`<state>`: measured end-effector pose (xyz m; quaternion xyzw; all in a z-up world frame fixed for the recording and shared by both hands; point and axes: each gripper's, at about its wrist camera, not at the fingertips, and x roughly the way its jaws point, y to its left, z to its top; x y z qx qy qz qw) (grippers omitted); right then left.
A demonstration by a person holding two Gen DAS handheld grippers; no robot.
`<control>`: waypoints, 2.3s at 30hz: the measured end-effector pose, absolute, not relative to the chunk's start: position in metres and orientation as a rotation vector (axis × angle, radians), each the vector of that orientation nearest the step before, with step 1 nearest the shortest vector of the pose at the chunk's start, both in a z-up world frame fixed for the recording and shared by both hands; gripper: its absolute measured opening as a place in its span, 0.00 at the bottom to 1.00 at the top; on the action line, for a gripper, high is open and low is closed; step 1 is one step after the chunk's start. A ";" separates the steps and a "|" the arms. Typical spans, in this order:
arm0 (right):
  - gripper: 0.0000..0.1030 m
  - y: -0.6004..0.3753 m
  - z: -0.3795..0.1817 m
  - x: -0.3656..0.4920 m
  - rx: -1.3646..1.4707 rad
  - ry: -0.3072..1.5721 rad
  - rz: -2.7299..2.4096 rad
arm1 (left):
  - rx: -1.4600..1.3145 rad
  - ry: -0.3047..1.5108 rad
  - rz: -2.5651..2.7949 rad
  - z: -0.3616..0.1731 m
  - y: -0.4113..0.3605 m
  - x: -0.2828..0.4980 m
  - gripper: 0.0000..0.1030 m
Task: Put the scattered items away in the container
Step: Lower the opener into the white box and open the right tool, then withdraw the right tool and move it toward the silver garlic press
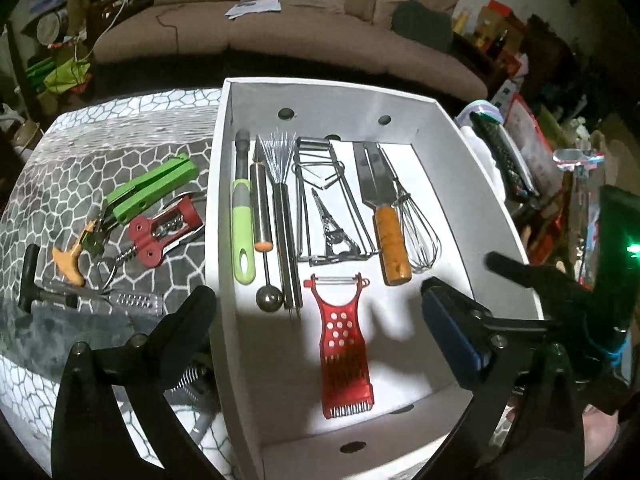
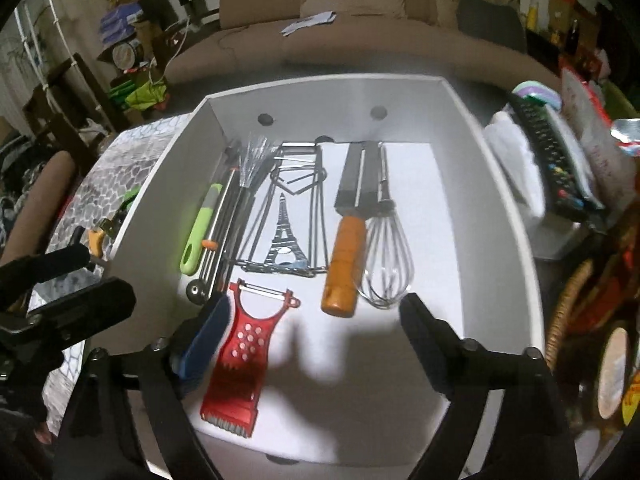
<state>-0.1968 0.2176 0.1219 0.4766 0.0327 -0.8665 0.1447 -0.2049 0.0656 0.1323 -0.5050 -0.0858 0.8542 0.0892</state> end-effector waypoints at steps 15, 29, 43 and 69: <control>1.00 0.233 0.146 -0.144 1.330 0.119 -2.569 | -1.464 -0.248 2.571 0.153 0.073 -0.157 1.00; 1.00 0.232 0.167 -0.082 1.280 0.159 -2.600 | -1.408 -0.190 2.595 0.180 0.080 -0.094 1.00; 1.00 0.226 0.188 -0.019 1.242 0.171 -2.642 | -1.335 -0.148 2.652 0.208 0.059 -0.024 1.00; 1.00 0.163 0.208 0.074 1.129 0.065 -2.651 | -1.248 -0.029 2.876 0.217 -0.029 0.073 1.00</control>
